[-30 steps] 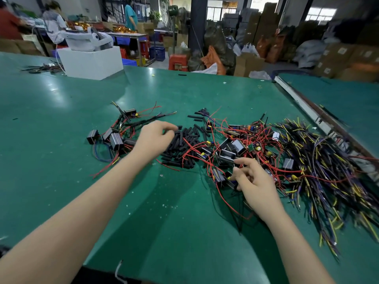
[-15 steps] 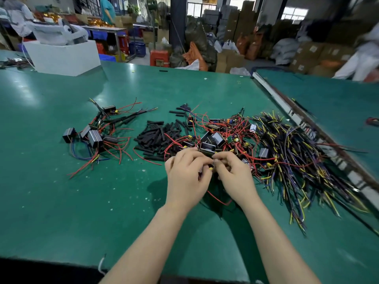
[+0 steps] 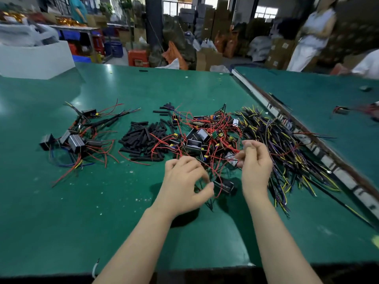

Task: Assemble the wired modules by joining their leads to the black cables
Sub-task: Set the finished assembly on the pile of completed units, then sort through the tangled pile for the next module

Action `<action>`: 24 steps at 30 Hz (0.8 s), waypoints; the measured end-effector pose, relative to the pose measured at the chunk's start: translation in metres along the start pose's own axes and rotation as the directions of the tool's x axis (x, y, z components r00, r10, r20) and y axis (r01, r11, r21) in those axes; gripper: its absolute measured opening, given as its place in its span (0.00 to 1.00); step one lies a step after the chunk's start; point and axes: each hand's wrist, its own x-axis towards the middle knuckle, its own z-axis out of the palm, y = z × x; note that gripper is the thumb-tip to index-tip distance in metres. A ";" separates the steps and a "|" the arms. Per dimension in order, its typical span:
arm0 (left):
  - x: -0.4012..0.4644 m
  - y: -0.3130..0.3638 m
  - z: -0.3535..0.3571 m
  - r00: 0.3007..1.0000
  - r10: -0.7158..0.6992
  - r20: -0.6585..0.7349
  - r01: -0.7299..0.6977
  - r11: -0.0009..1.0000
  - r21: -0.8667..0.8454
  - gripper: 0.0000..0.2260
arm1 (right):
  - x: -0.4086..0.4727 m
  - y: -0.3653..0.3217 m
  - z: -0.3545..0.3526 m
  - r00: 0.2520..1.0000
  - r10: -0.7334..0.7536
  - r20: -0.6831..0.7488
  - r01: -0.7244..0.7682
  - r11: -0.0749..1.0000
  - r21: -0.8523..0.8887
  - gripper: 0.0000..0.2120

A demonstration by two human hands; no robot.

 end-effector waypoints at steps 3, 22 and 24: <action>-0.003 0.000 0.003 0.983 0.045 0.176 -0.049 0.999 0.020 0.13 | -0.008 0.009 0.005 0.988 -0.069 0.136 0.098 0.971 -0.218 0.08; 0.016 -0.008 -0.028 0.848 -0.475 0.234 0.283 0.032 -0.959 0.09 | -0.026 0.008 0.021 0.686 -0.226 0.691 0.572 0.754 -0.321 0.25; 0.016 -0.011 -0.030 0.858 -0.436 0.272 0.268 -0.072 -0.961 0.09 | -0.025 0.011 0.021 0.663 -0.184 0.726 0.601 0.710 -0.368 0.22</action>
